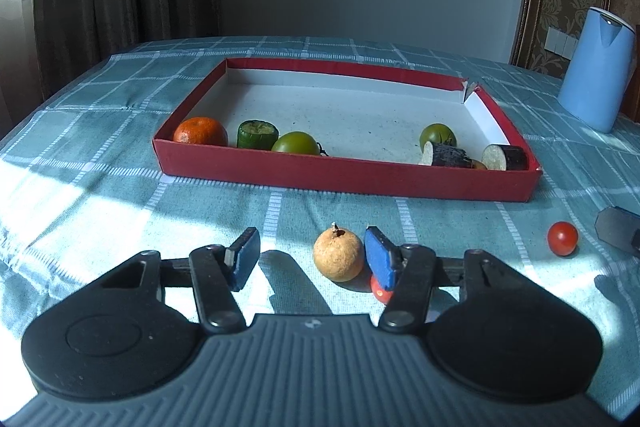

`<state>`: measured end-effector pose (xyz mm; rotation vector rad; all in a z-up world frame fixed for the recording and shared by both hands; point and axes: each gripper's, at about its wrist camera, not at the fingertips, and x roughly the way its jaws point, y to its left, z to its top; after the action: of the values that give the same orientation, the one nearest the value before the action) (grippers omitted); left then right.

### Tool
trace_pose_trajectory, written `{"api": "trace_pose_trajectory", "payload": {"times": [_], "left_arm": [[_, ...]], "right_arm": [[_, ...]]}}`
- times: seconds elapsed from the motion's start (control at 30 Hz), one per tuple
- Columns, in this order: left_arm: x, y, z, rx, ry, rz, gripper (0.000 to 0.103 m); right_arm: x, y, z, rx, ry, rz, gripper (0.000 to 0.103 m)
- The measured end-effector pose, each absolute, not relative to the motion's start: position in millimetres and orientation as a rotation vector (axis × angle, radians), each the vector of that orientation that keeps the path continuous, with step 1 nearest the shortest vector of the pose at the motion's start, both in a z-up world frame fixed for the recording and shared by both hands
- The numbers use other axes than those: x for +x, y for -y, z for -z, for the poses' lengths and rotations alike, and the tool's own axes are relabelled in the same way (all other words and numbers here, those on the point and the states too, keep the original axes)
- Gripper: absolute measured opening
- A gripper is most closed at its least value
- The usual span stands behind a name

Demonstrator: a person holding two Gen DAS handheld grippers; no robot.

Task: Organize fruits
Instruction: 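Grasp the small yellow pear with the left gripper and lift it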

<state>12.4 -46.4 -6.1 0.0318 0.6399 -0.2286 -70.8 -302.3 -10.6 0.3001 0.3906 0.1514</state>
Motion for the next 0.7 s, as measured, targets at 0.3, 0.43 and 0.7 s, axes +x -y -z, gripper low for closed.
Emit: {"api": "trace_pose_trajectory", "payload": {"times": [0.3,0.43,0.7], "left_arm": [[7.0,50.9,6.2,0.057,-0.615,0.256,0.039],[4.2,51.6,6.1,0.056,-0.61,0.292,0.026],[0.9,49.6,4.5,0.055,-0.59,0.284,0.025]], "right_arm": [[-70.2,304.0,11.1,0.31,-0.399,-0.137,0.083],[-69.2,305.0,11.8,0.317,-0.405,-0.135,0.084],[-67.3,307.1,13.1,0.332,-0.415,-0.133,0.084]]}}
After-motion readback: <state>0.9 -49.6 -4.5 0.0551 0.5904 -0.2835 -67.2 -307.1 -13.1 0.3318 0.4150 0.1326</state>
